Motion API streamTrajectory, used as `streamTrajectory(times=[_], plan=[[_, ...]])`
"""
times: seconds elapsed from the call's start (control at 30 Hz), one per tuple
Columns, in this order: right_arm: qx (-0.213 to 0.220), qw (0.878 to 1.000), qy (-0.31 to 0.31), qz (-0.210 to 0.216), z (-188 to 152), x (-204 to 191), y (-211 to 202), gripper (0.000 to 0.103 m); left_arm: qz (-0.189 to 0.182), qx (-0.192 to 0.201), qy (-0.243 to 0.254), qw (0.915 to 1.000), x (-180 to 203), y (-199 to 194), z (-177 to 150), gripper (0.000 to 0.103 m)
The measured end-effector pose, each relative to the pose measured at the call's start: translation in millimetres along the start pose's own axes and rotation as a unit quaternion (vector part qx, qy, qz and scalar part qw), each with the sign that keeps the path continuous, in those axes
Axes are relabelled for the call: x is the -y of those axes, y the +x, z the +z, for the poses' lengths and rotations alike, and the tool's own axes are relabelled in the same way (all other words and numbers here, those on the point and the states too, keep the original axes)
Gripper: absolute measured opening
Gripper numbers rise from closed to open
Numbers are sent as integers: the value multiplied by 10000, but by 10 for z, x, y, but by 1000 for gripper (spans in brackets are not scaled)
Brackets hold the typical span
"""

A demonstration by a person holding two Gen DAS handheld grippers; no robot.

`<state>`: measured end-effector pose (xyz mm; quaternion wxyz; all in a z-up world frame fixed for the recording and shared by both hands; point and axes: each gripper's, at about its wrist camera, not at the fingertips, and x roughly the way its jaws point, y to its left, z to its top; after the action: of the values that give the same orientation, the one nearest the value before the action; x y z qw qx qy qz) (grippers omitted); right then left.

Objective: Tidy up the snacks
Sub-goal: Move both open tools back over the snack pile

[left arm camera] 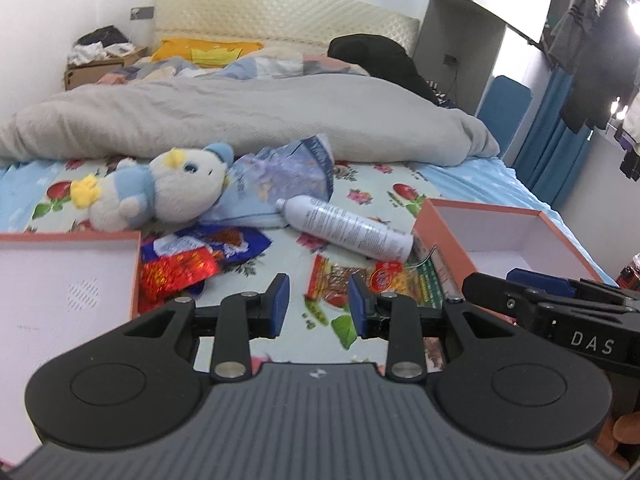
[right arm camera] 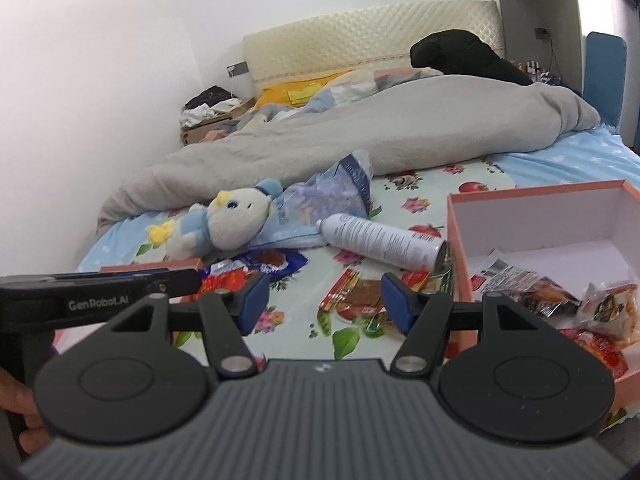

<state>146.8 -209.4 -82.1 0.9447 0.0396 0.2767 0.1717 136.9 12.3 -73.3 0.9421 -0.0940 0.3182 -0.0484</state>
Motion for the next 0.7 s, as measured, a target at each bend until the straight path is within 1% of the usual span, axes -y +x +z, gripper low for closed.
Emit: streamTrajectory(times=[0.2,0.4,0.53,0.67,0.7], plan=[[-79,9999,71,-15,-221,-73,120,64,108,-134,-154,9997,-172,50,-197,37],[-365,9992,-27,132,-377,-171,290,64,329,-236,-424,9983,-406,100,-367,37],[-507,9985,-93,177,-413,-236,393,64,449,-363,-499,9971,-532,156,-434,37],[-601,9978,-261,93,-410,-254,510,64,599,-395,-500,9962,-594,225,-460,37],[-623,9976,-281,67,-412,-244,539,64,622,-411,-519,9959,-611,241,-459,39]])
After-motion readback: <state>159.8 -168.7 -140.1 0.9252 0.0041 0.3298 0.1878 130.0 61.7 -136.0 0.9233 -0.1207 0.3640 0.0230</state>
